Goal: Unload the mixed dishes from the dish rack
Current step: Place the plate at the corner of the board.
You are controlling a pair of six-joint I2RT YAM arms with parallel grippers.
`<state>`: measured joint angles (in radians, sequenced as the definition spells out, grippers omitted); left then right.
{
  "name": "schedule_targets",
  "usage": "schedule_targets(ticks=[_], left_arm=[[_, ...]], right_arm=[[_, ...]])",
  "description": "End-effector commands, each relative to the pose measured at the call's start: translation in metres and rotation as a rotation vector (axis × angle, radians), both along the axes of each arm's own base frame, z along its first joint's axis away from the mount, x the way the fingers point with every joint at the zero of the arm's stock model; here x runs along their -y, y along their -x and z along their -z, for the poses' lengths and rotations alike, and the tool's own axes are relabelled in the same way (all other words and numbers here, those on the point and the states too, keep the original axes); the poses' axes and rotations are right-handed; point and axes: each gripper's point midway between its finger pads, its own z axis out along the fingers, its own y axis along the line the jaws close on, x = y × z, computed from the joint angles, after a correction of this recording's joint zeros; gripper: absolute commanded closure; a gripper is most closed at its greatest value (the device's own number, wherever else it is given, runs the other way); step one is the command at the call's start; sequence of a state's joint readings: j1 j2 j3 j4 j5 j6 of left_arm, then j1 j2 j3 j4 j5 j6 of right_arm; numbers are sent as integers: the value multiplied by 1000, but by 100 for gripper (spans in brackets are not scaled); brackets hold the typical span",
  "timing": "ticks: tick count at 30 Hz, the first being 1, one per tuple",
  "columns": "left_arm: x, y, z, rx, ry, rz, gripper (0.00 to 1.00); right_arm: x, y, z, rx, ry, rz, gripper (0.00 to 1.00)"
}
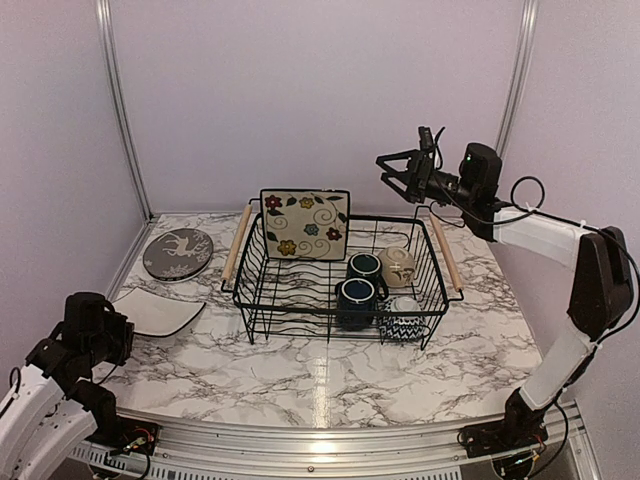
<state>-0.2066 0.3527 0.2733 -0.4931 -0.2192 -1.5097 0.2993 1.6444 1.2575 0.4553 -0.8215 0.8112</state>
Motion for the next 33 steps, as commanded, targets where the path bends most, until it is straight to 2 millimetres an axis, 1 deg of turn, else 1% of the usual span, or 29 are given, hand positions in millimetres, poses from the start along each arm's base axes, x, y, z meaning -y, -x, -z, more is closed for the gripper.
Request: schedule_targets(ticks=[1,3,5,9,11,16,20,24,27,30,33], left_arm=[[5,-32,-50,197,35,-12,100],[4,-34,-50,185,21,-12,100],[3,-33,-45,157,17,-22,100],[-5,-18,-23,9,30,-91,100],[-6,-15,-17,-39,28,-104,91],[-4,-15,-11,-79,30,-94,79],[-7,-9,-7,-127,6,-100,74],[-10,-7,-8,-134,-7,-112,61],[-8,-6,-2,-147,4,-111,53],[-5,-5,6,-159,24,-106,51],[-6,-3,10,-172,21,-108,49]], right_arm=[[4,7,-17,45,-9,9,2],[5,7,-17,47,-4,12,2],[5,7,-16,45,-2,17,1],[6,6,-11,37,1,22,2],[5,5,-9,33,2,22,1],[4,3,-5,24,2,17,1],[5,4,-6,28,3,23,2],[5,2,-4,26,5,28,1],[5,1,-1,20,6,28,1],[5,1,0,17,5,28,1],[5,1,0,17,6,29,1]])
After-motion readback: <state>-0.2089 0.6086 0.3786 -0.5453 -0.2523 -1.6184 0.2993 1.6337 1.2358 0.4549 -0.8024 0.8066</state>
